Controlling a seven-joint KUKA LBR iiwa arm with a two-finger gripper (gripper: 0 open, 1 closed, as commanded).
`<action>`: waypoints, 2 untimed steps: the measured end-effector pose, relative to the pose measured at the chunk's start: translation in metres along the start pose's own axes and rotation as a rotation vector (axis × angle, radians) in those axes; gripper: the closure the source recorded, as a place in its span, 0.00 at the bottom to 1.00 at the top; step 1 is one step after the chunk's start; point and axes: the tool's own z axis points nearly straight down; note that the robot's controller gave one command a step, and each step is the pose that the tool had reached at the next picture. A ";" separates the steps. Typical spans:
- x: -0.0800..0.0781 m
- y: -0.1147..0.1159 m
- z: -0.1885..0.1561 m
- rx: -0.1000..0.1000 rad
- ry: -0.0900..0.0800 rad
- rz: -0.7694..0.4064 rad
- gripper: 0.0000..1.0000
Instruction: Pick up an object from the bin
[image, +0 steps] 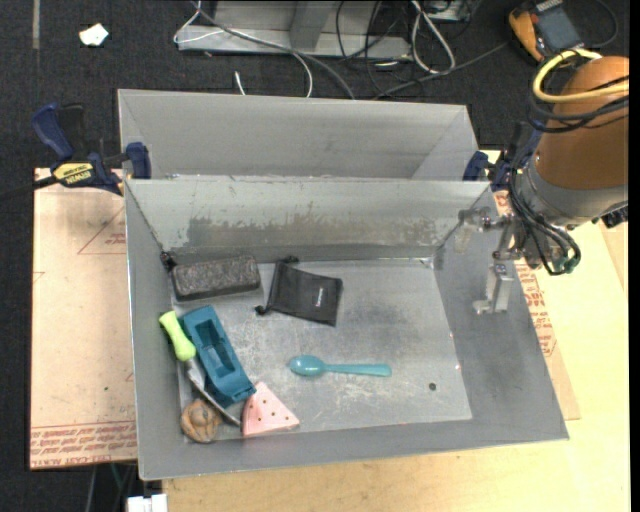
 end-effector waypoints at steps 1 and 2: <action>-0.001 0.001 -0.005 0.001 -0.008 -0.003 0.00; -0.031 -0.010 0.016 0.001 -0.016 0.083 0.00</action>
Offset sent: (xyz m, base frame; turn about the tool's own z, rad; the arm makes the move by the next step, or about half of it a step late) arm 0.0507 -0.0195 -0.0406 0.1508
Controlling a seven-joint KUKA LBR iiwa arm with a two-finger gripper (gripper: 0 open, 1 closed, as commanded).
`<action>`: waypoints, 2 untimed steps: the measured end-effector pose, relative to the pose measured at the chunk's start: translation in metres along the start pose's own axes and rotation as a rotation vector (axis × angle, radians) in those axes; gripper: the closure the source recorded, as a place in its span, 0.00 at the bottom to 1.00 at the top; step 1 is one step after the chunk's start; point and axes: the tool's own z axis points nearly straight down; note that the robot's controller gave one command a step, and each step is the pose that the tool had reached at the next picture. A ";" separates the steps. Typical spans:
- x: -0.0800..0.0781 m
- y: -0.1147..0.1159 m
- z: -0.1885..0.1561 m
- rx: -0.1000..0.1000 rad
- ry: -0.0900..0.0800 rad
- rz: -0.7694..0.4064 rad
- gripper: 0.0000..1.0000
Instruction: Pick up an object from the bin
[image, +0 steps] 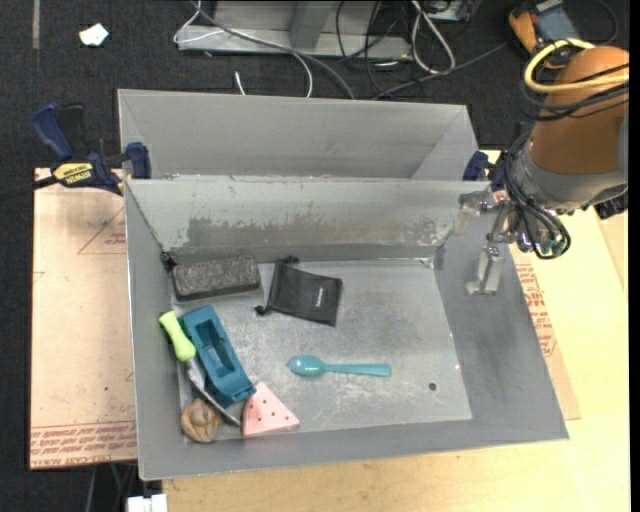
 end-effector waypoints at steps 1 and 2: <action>-0.030 -0.010 0.045 0.001 0.001 -0.086 0.00; -0.024 -0.011 0.048 -0.001 0.004 -0.034 0.00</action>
Offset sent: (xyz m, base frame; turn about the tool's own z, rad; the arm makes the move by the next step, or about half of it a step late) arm 0.0138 -0.0140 -0.0340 0.0480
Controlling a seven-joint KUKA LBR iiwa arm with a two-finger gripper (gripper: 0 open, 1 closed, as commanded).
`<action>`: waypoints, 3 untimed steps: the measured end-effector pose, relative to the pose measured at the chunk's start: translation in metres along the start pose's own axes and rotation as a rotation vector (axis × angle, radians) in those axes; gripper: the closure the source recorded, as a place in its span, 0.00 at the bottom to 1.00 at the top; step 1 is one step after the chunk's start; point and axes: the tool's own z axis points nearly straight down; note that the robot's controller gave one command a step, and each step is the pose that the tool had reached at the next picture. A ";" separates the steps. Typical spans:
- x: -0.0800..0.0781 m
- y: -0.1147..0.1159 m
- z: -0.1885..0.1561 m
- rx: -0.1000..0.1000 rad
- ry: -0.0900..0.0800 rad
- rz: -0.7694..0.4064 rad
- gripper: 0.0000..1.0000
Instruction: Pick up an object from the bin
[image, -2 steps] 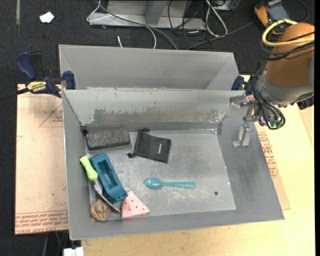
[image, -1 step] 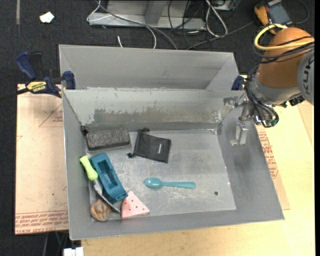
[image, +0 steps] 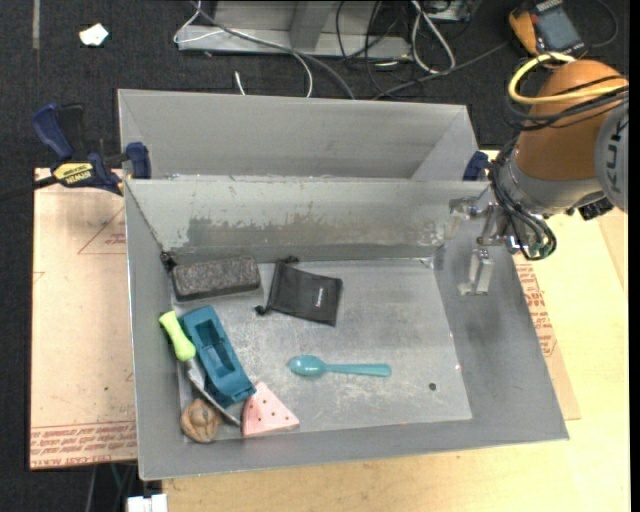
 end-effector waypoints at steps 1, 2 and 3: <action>-0.008 0.003 0.005 0.002 -0.005 -0.075 0.00; -0.011 0.009 0.011 0.000 -0.008 -0.004 0.00; -0.008 -0.005 0.023 0.001 -0.007 -0.077 0.00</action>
Offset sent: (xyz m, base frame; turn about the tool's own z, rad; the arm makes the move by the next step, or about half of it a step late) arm 0.0103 0.0072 -0.0109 -0.0030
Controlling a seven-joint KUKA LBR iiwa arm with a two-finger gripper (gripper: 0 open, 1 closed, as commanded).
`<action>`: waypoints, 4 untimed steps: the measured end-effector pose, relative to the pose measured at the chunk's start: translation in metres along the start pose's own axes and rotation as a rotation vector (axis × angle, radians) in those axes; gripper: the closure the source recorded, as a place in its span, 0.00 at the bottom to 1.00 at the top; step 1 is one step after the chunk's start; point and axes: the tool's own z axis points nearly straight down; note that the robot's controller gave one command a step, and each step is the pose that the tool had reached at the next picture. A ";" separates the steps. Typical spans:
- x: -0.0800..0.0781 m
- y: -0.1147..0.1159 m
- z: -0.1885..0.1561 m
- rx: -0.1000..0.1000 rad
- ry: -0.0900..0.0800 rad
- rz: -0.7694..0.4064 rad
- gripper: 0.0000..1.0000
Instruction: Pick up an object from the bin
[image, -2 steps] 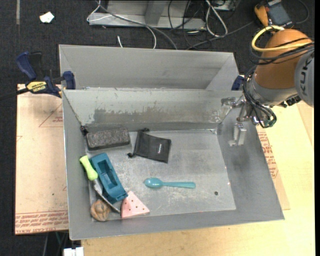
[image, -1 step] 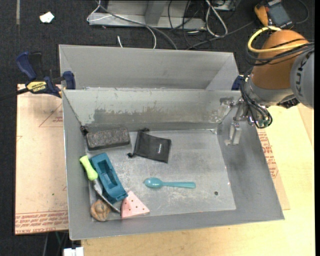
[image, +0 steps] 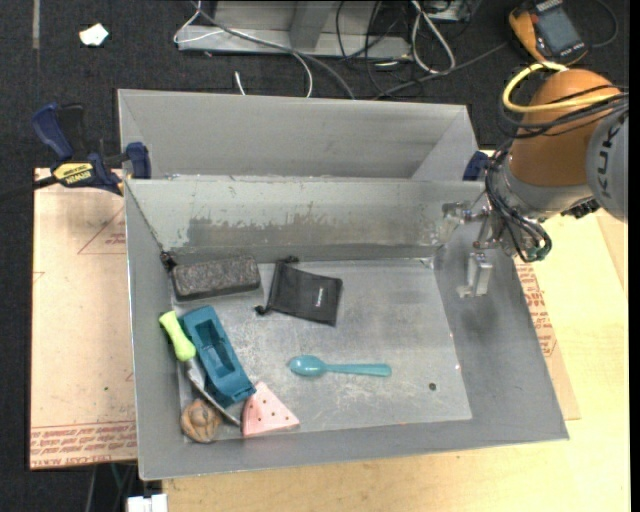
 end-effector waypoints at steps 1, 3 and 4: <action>0.003 0.055 0.045 -0.002 -0.005 0.257 0.00; 0.003 0.093 0.080 -0.003 -0.001 0.246 0.00; 0.002 0.129 0.077 -0.004 -0.010 0.243 0.00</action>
Offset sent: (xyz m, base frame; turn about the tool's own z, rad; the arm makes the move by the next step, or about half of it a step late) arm -0.0118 0.1006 -0.0395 0.0659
